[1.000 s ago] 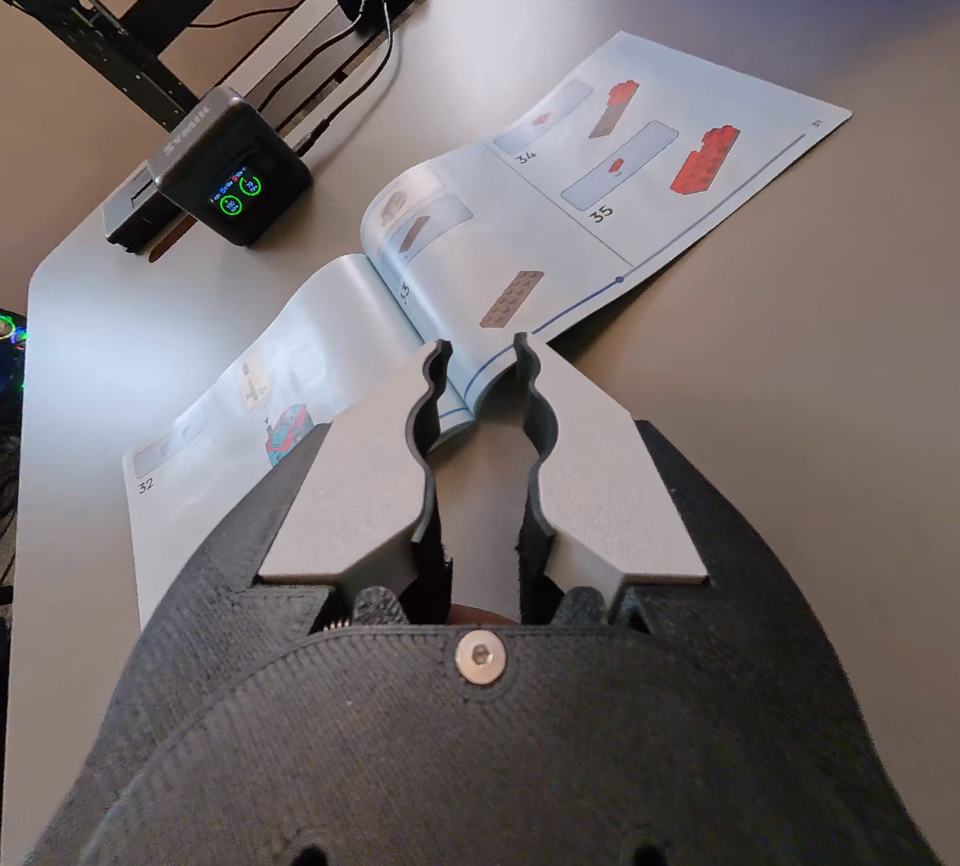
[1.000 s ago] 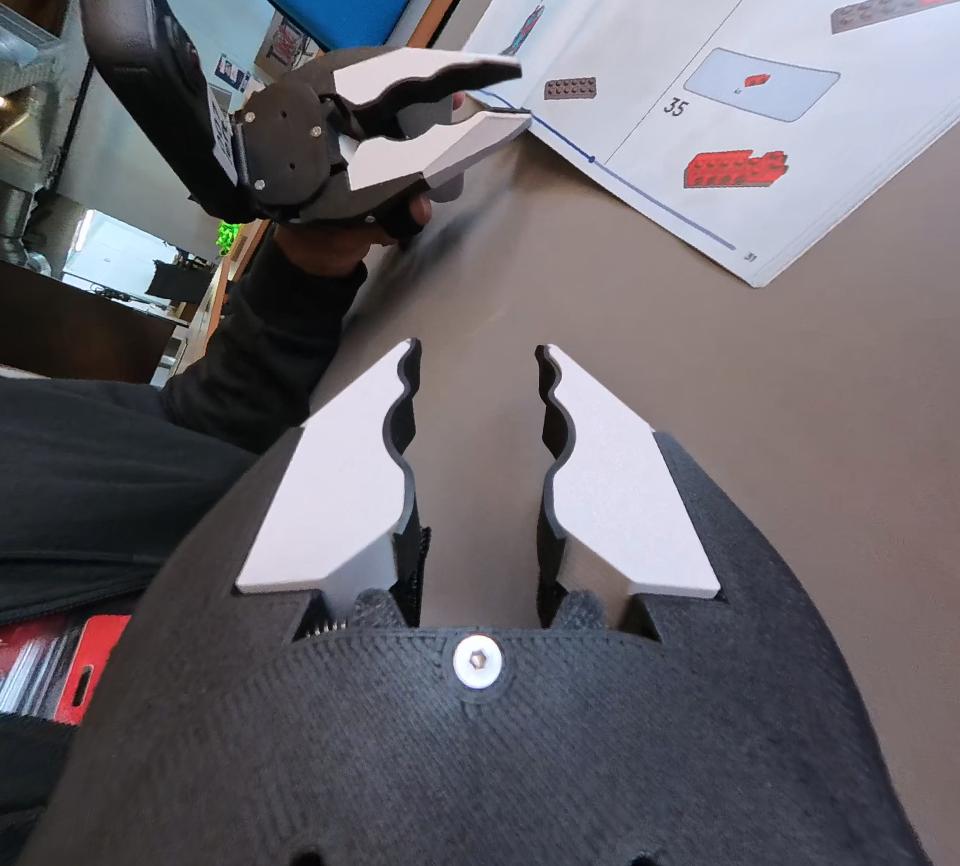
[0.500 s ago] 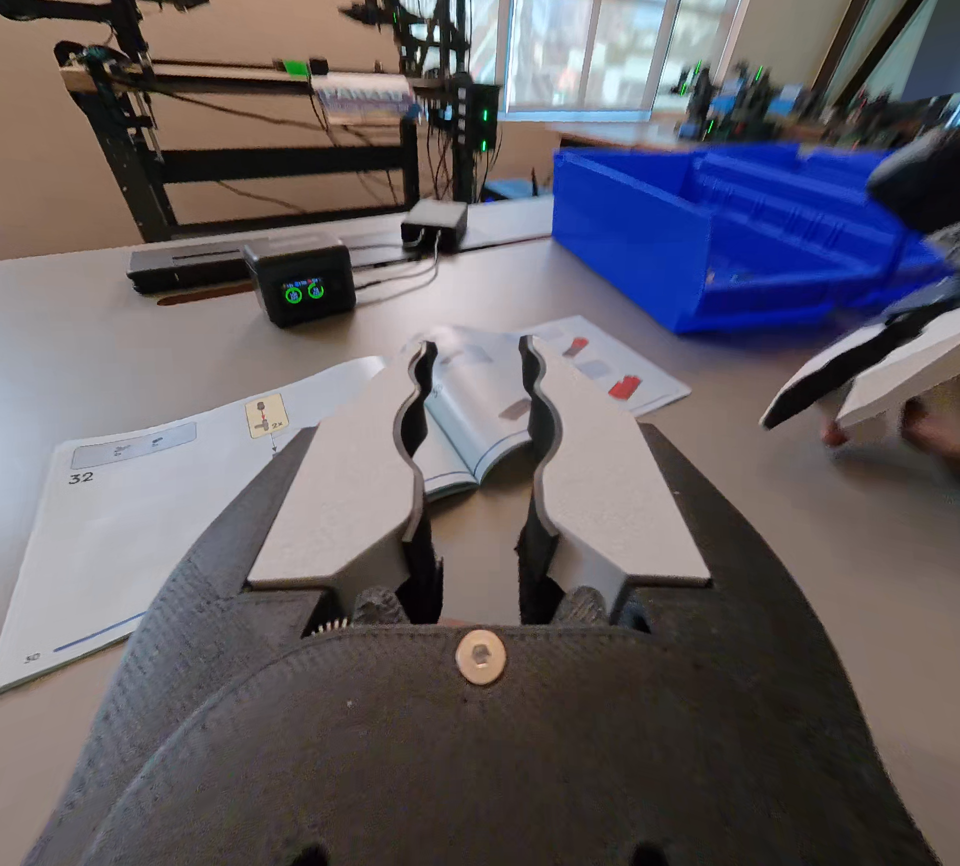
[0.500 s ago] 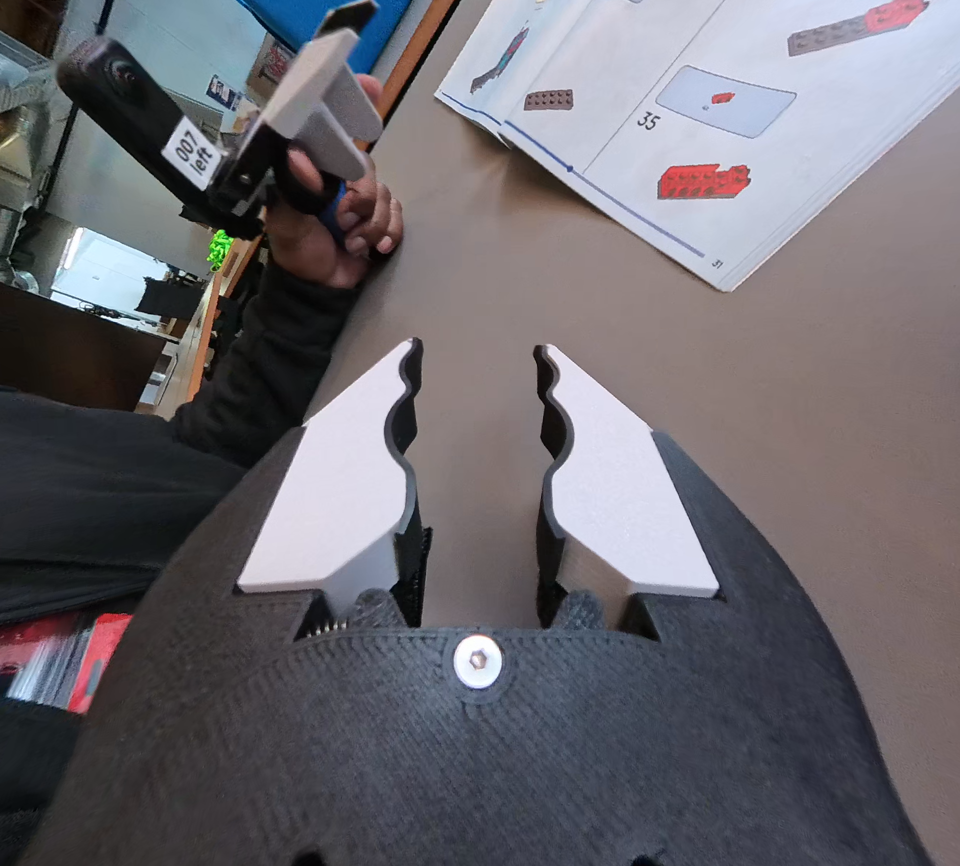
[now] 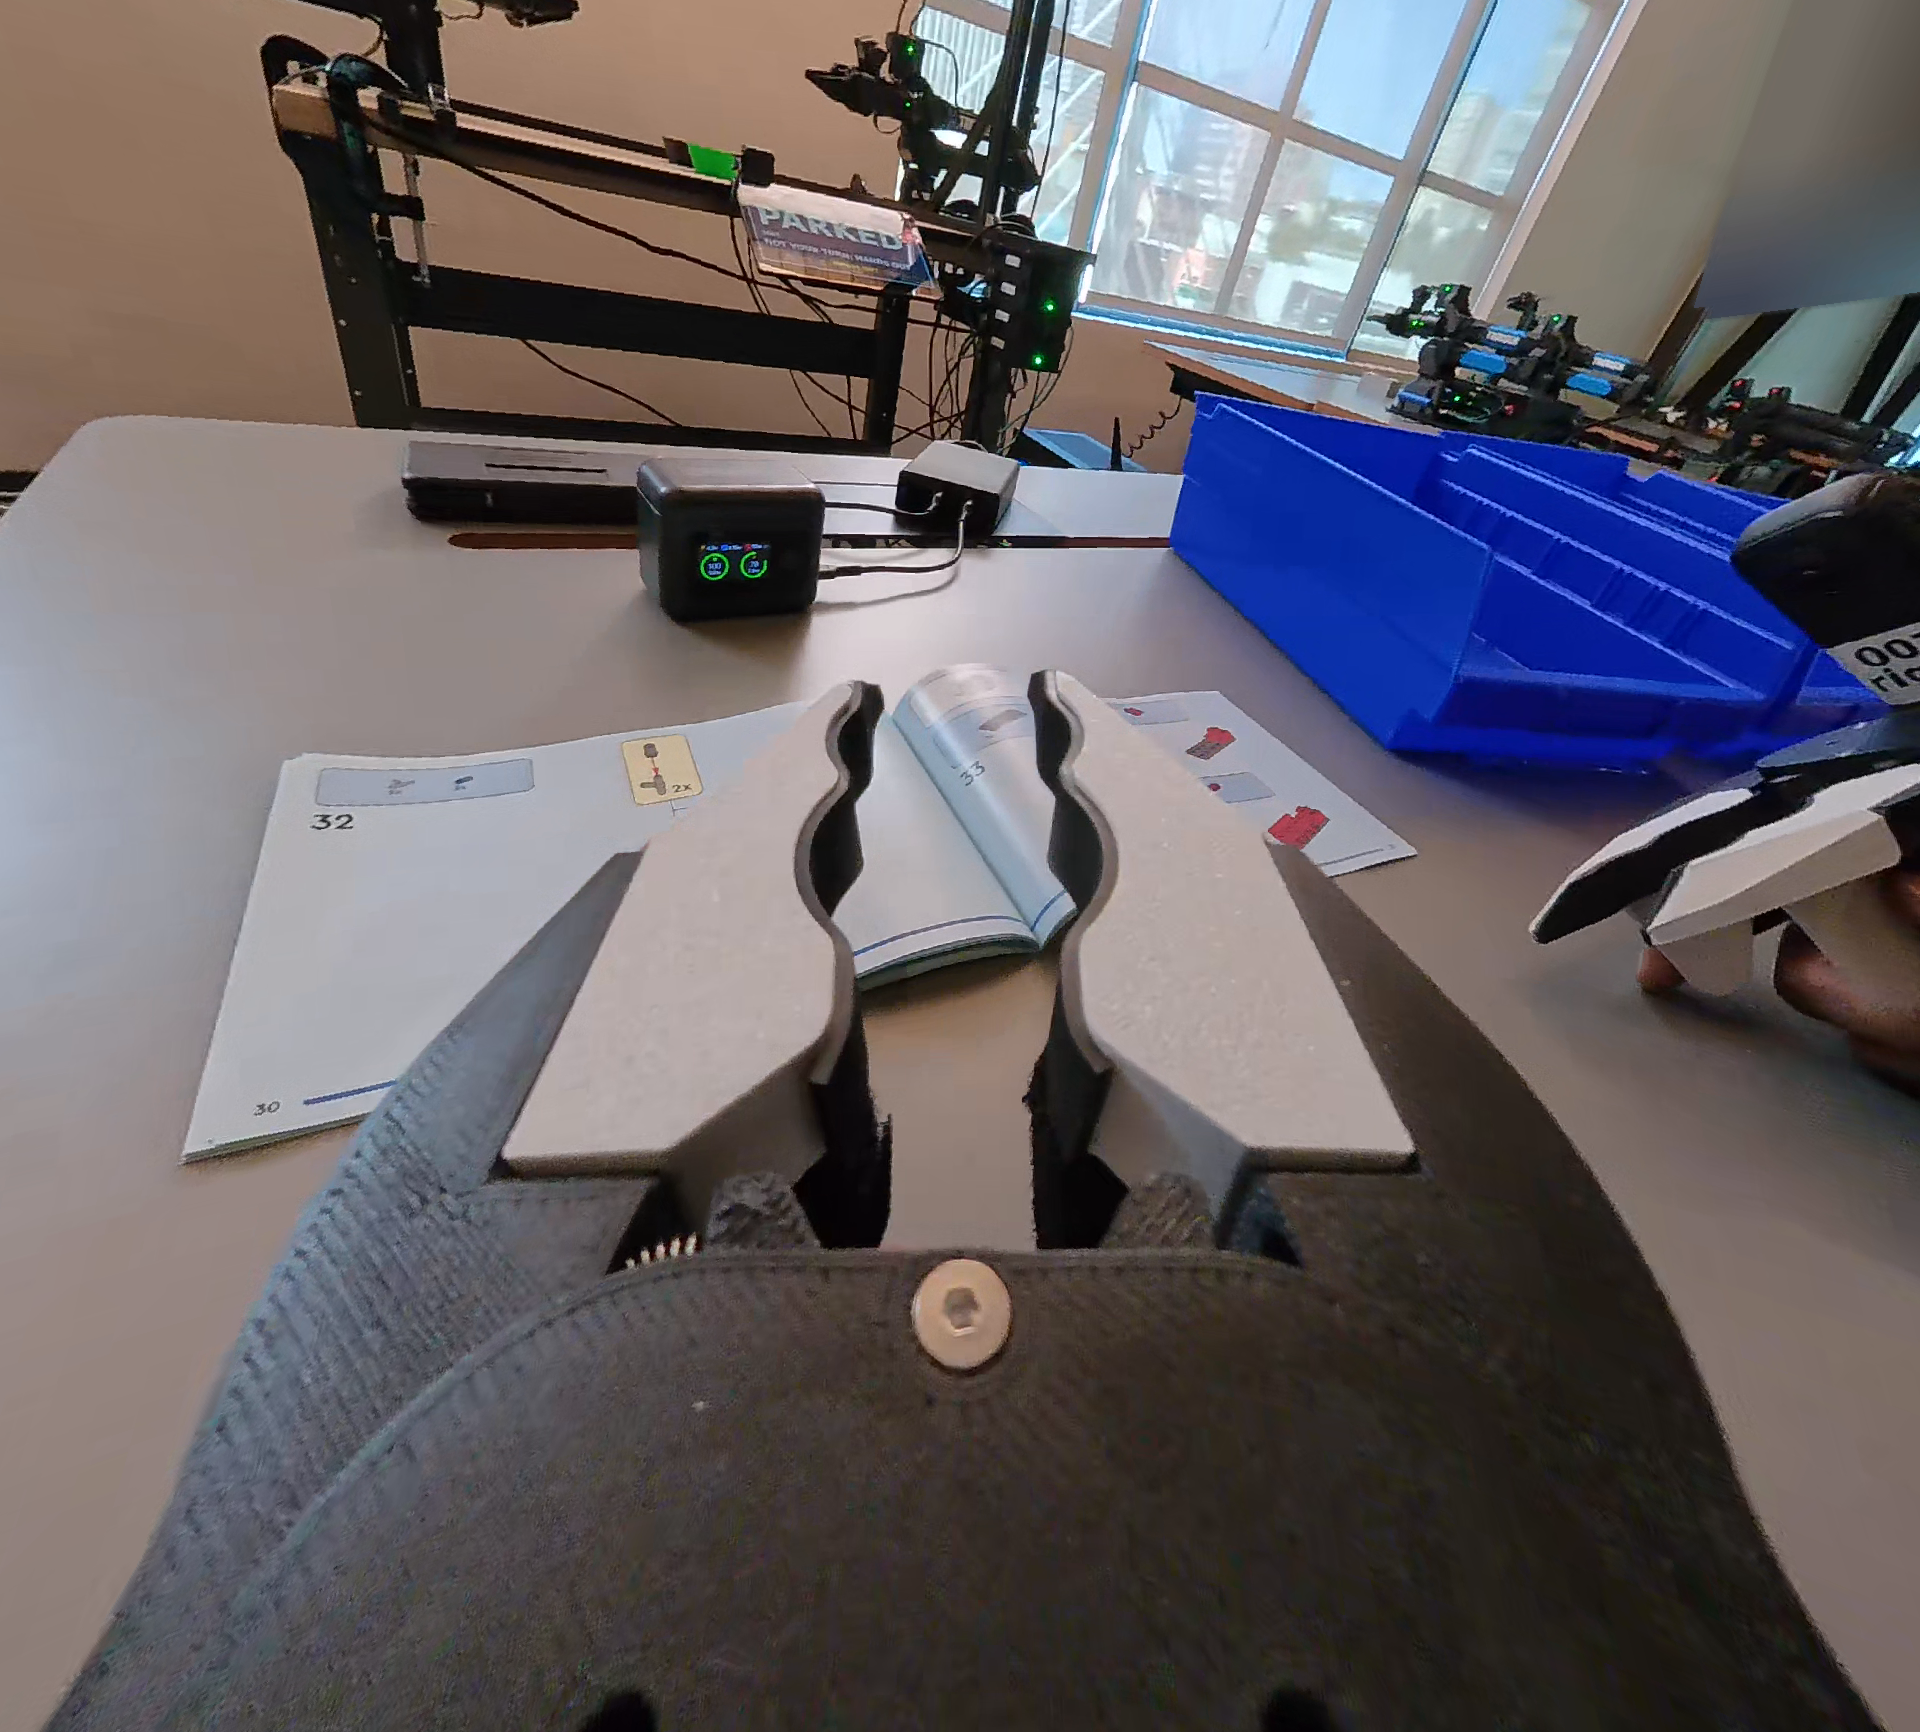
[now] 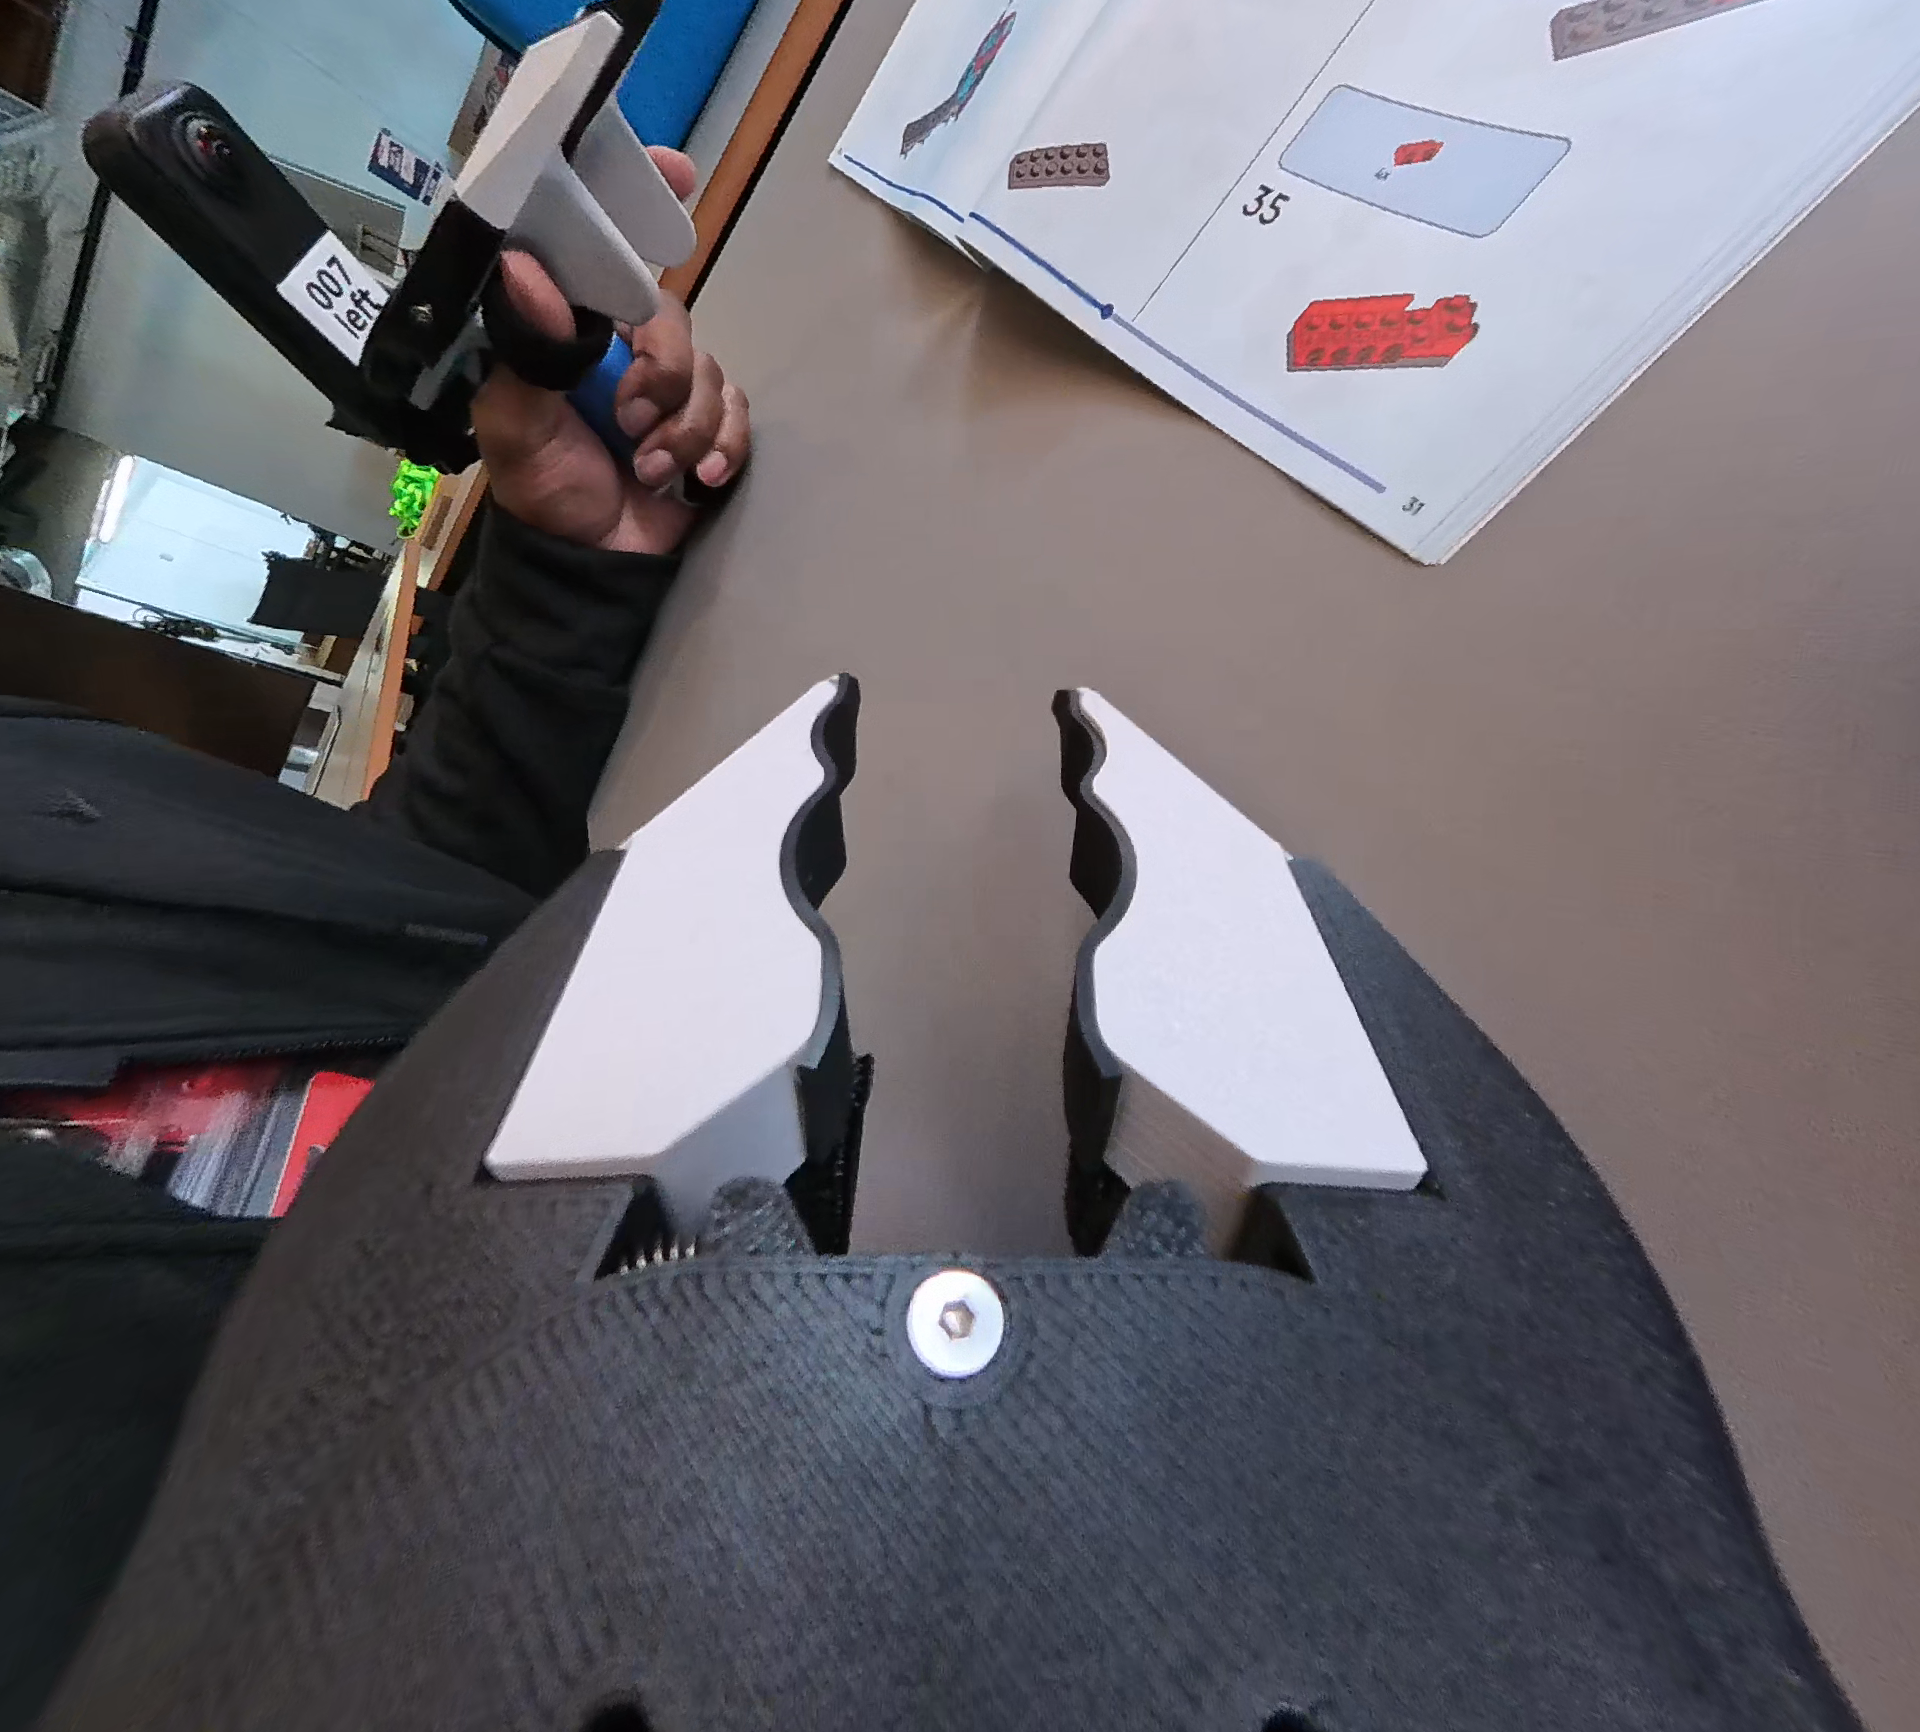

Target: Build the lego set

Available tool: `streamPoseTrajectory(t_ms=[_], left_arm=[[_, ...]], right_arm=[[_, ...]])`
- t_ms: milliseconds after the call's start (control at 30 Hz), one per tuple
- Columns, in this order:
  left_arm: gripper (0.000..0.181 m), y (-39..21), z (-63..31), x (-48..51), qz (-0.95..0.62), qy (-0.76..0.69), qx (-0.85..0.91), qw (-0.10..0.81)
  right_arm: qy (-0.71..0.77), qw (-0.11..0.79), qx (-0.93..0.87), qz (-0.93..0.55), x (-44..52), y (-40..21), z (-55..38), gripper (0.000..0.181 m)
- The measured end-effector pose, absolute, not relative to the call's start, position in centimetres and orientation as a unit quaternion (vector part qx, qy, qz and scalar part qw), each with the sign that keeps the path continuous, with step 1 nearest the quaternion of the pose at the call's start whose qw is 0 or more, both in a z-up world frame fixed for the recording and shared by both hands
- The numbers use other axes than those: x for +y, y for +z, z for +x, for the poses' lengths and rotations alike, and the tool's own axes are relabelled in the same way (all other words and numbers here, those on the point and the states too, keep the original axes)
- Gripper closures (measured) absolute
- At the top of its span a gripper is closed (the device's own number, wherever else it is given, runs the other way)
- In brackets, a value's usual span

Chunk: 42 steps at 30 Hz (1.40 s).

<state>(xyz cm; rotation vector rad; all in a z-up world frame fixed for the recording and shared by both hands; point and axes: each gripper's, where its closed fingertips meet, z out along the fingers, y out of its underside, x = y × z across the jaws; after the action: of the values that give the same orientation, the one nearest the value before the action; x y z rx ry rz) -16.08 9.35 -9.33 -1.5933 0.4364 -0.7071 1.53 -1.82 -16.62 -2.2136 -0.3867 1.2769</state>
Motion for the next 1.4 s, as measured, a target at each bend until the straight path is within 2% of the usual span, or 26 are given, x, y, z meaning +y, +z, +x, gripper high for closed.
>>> streamPoseTrajectory(t_ms=[667,1167,1400], left_arm=[[0.15,-10.1,-15.7,9.7,-0.712,-0.32,0.192,0.595],[0.15,-11.0,-15.3,10.0,-0.732,-0.291,0.202,0.583],[0.15,-11.5,-15.3,10.3,-0.746,-0.256,0.203,0.581]], right_arm=[[0.475,0.297,-0.152,-0.815,-1.9,-16.0,1.6,0.142],[0.482,0.409,-0.19,-0.751,-3.6,-12.3,2.4,0.14],[0.53,0.402,-0.205,-0.718,-7.4,-10.8,2.5,0.14]])
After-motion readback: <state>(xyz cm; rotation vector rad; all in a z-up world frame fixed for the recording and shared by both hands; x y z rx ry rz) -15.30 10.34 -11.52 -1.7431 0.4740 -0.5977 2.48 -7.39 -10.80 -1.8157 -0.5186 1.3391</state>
